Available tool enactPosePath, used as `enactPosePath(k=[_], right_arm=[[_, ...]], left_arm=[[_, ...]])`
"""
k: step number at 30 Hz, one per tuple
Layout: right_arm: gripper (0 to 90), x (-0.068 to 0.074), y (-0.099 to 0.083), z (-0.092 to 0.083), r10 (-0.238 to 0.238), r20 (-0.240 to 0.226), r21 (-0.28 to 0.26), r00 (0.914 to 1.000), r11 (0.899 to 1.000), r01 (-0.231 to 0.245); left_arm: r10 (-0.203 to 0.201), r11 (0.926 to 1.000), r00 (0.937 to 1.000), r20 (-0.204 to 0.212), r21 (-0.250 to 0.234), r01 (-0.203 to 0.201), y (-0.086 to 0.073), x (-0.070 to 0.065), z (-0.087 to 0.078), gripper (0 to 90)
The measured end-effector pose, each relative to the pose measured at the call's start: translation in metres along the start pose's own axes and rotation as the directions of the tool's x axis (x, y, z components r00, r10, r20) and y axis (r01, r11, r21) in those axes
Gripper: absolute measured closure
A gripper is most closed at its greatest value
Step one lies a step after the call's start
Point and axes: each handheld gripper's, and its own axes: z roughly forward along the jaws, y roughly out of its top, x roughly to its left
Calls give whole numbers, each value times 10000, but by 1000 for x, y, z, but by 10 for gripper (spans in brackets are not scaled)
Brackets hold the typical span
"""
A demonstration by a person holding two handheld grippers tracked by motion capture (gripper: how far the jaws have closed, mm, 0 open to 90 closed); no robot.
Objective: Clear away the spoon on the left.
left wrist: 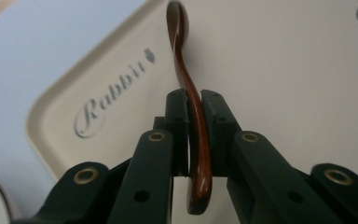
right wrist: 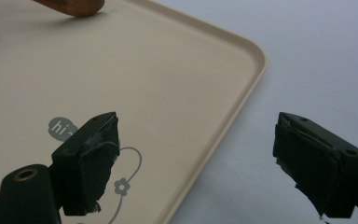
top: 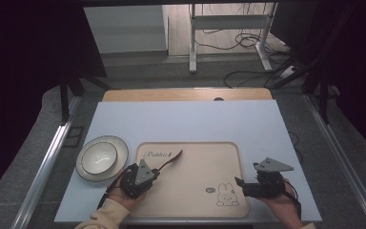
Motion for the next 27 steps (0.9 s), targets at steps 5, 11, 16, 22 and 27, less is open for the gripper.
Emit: enactPosePath(k=[5,11,16,22,27], right_arm=[[149,0,0,0,-13,-5,7,10000,10000,13],[149,0,0,0,-19,-12,13,10000,10000,19],[149,0,0,0,-32,-6,17,10000,10000,32],[149,-2,-1,1,42,1,25,10000,10000,-42],[149,-5,-2,1,158,-68,-127,9999,9998,-159]], left_arm=[[67,9999,9999,112,113,-69,-1,-2,1,815],[55,9998,9997,257,189,-60,-2,-4,3,713],[-548,9984,9979,334,140,544,-3,-2,5,437],[-1221,9921,9910,546,-232,1235,0,6,-2,311],[-1703,9827,9819,825,-594,1754,5,12,-12,252]])
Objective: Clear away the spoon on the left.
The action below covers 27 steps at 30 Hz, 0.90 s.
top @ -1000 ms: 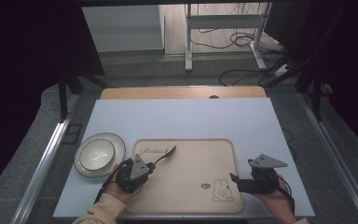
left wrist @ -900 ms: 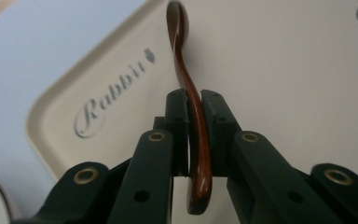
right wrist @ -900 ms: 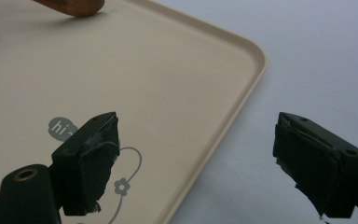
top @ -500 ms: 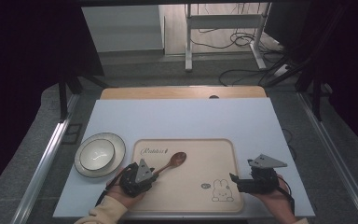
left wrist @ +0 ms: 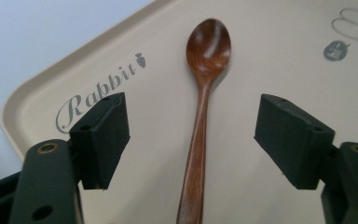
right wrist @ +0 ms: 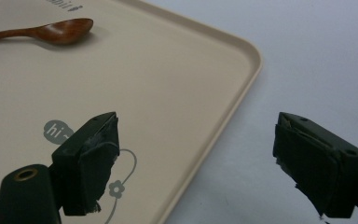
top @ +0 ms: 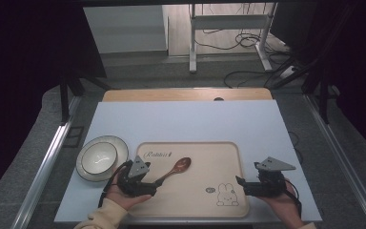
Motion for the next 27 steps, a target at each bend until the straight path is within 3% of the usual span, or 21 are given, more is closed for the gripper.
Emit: enactPosePath(k=[5,13,18,24,27], right_arm=[[148,0,-2,-1,-148,-104,39,9998,9999,148],[148,-3,-6,-10,-265,-12,-15,9996,9996,265],[148,-4,-8,-18,-25,151,-184,9999,9998,28],[149,-11,-9,-16,182,285,-142,9994,9997,-178],[148,-13,-9,-13,235,260,-43,9994,9997,-234]], left_arm=[[-121,9999,9999,81,4,121,-1,3,-3,237],[-316,9984,9990,-326,-474,300,2,10,-23,228],[-781,9931,9947,-669,-927,718,-5,18,-44,226],[-1001,9926,9923,-725,-757,946,-26,24,-58,228],[-979,9929,9925,-730,-744,924,-29,26,-61,229]])
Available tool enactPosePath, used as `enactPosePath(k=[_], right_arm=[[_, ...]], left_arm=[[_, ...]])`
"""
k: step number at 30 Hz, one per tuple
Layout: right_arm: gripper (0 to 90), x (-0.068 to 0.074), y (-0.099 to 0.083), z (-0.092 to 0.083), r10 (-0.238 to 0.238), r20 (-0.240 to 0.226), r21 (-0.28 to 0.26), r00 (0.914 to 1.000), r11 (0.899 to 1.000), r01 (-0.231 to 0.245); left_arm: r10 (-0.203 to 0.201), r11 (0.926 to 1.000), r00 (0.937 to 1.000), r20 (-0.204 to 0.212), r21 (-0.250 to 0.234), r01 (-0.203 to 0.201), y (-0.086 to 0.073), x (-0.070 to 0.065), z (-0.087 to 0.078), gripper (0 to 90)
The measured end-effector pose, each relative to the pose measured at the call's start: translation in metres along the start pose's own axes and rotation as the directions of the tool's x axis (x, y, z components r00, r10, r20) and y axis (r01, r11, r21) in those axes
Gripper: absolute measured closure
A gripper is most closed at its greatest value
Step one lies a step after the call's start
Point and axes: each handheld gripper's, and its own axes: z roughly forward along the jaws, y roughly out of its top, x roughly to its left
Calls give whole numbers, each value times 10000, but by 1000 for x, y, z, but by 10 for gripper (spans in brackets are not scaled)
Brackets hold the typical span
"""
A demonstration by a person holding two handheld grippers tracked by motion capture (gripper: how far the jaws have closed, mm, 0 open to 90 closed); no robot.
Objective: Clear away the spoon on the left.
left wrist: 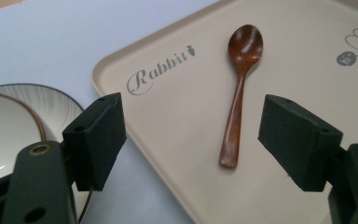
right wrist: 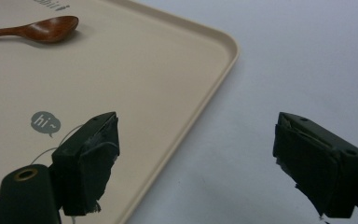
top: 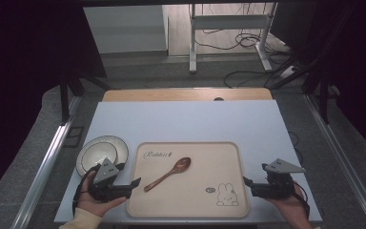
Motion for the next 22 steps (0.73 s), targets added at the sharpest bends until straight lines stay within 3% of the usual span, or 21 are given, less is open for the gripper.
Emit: enactPosePath(k=[8,17,22], right_arm=[[148,-1,-2,2,5,85,123,10000,9999,-6],[148,-2,-4,-1,232,104,72,9997,9997,-233],[148,-2,-3,5,119,5,174,9999,9998,-119]], left_arm=[[234,9997,9997,115,72,-235,2,-1,5,228],[197,9997,9997,152,127,-198,5,-1,11,228],[183,9997,9997,136,150,-185,7,0,13,224]])
